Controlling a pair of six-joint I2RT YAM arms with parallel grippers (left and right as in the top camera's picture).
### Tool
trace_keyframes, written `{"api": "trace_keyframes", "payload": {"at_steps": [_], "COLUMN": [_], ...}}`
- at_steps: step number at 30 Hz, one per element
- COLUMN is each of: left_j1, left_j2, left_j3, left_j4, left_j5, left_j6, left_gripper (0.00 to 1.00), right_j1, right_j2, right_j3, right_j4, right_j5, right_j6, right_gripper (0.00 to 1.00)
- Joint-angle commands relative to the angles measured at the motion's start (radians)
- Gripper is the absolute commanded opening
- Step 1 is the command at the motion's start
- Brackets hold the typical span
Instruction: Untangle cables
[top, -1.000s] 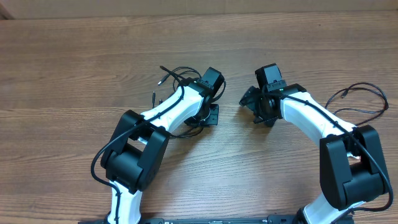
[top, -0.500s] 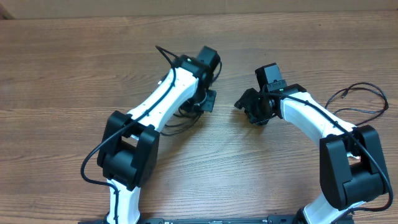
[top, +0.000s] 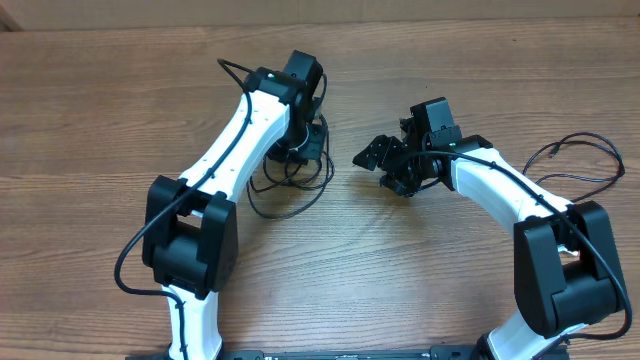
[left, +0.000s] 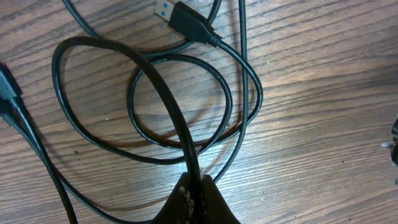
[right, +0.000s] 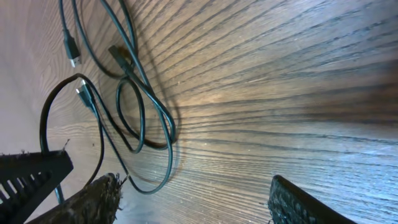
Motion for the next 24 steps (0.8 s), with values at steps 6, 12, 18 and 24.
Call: {"api": "trace_keyframes", "payload": {"at_steps": [6,12,18,24], "left_j1": [-0.003,-0.003,-0.003,-0.003], "left_j2": [-0.002,-0.002,-0.002,-0.002], "left_j3": [0.021,0.021,0.021,0.021], "left_j4": [-0.002,0.001,0.002,0.003], "left_j5": [0.021,0.018,0.015,0.015], "left_j6": [0.022,0.022,0.022,0.022], "left_gripper": [0.04,0.04,0.04,0.04], "right_j1": [0.030,0.079,0.093,0.093], "right_j2": [-0.003,-0.003,-0.003,-0.003], "right_j3": [-0.006,-0.006,-0.006,-0.006], "right_j4": [0.006,0.012,0.025,0.024], "right_j5": [0.047,0.128,0.143,0.160], "right_j6": [-0.011,-0.007,-0.007,-0.005], "right_gripper": [0.77,0.81,1.00,1.00]}}
